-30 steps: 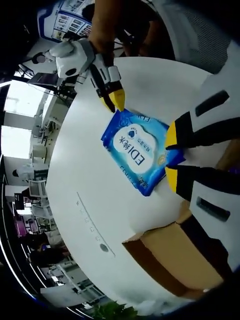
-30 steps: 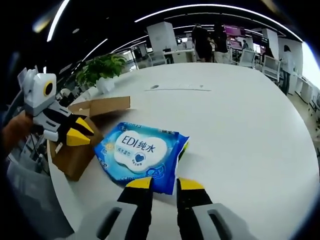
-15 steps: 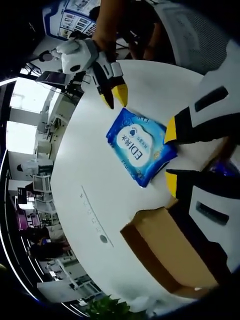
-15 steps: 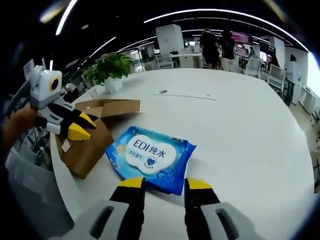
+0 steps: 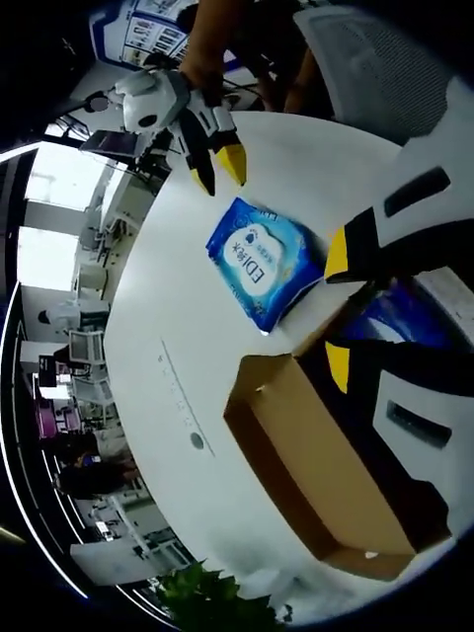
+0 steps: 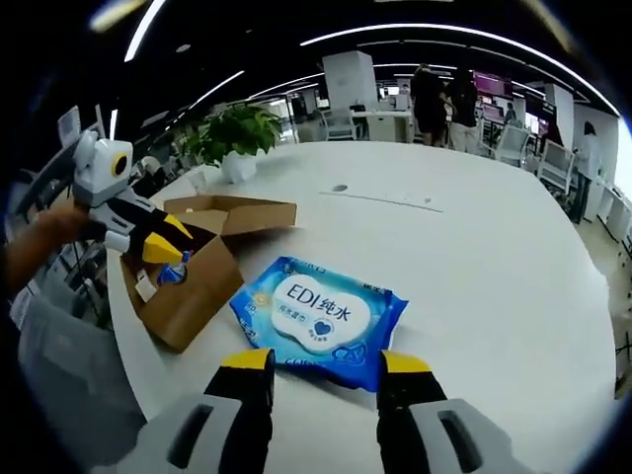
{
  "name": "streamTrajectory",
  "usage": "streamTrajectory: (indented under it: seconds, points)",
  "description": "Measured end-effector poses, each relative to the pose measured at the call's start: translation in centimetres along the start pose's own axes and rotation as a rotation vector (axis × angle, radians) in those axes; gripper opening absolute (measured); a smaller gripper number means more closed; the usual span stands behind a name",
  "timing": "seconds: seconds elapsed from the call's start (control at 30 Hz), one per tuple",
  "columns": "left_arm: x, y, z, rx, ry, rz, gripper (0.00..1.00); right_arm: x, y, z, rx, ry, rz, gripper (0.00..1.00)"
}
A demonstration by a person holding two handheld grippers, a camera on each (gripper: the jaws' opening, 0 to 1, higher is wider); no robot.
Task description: Operate the shoe box by opening the lid, removing the specified soft item, and placing it in the target area until the item is outside and the box remains undamaged.
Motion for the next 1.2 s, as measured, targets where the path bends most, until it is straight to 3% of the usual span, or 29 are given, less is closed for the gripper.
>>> streamTrajectory:
  seconds: [0.63,0.93,1.2]
  points:
    - [-3.9,-4.0,2.9,-0.018,0.057,0.006,0.3,-3.8,2.7,-1.5,0.004,0.078,0.086,0.46]
    - [-5.4,-5.9,3.1,-0.05,0.079,-0.007,0.29,-6.7,4.5,-3.0,0.013,0.139,0.135,0.46]
    - [-6.4,-6.5,2.6,-0.054,0.099,-0.009,0.27,-9.6,6.0,-4.3,0.021,0.191,0.209,0.45]
Point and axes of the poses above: the point that each gripper's makers call its tool centre point, and the gripper's own axes: z roughly backward along the fingers, x roughly to its right, y roughly out of its top, the point moved 1 cm from there along z, roughly backward along the fingers, and after that the axes turned 2 degrees about y, right-handed, at the moved point
